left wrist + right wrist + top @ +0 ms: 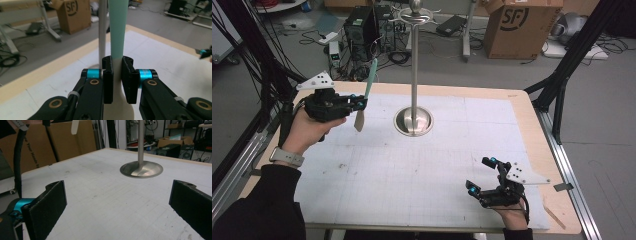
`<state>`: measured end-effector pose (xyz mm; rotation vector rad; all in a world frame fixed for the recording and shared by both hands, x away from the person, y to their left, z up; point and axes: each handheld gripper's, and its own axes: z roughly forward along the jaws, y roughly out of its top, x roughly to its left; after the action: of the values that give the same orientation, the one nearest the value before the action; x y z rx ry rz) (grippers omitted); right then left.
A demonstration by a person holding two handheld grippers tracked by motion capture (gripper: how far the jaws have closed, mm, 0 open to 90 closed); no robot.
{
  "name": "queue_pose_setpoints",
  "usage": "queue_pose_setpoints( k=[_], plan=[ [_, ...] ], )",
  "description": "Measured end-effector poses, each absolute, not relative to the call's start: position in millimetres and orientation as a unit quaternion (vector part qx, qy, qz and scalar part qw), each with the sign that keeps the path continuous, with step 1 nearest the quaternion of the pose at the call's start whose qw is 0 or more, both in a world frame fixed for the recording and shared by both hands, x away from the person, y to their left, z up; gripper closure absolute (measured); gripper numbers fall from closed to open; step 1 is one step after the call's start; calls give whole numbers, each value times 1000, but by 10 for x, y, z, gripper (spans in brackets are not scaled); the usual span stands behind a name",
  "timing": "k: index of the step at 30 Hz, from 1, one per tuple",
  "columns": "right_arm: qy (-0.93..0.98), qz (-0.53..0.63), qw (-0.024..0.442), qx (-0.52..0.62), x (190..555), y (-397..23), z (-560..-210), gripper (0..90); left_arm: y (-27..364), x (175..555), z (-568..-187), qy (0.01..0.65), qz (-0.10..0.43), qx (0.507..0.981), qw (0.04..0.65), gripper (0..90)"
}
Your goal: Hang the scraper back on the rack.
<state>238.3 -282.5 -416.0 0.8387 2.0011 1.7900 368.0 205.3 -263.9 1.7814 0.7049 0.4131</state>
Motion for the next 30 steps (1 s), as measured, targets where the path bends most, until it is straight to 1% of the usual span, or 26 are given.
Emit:
queue_pose_setpoints(
  k=[8, 12, 14, 19, 26, 30],
  plan=[
    [707, 626, 161, 287, 2373, -2802, -4134, 2, 2086, 3918, -2487, 322, 174, 748, 554, 807],
    [707, 626, 158, 288, 2365, -2798, -4139, 1, 2060, 4012, -2388, 321, 176, 739, 565, 807],
    [708, 626, 159, 285, 2362, -2802, -4138, 2, 2042, 4047, -2345, 322, 180, 743, 559, 807],
    [705, 628, 160, 286, 2356, -2824, -4128, 2, 1962, 4129, -2324, 319, 199, 749, 545, 807],
    [709, 624, 159, 287, 2396, -2840, -4161, 2, 1909, 4215, -2278, 309, 189, 748, 556, 807],
    [705, 631, 151, 285, 2405, -2830, -4160, 1, 1922, 4204, -2199, 293, 184, 741, 575, 807]
  ],
)
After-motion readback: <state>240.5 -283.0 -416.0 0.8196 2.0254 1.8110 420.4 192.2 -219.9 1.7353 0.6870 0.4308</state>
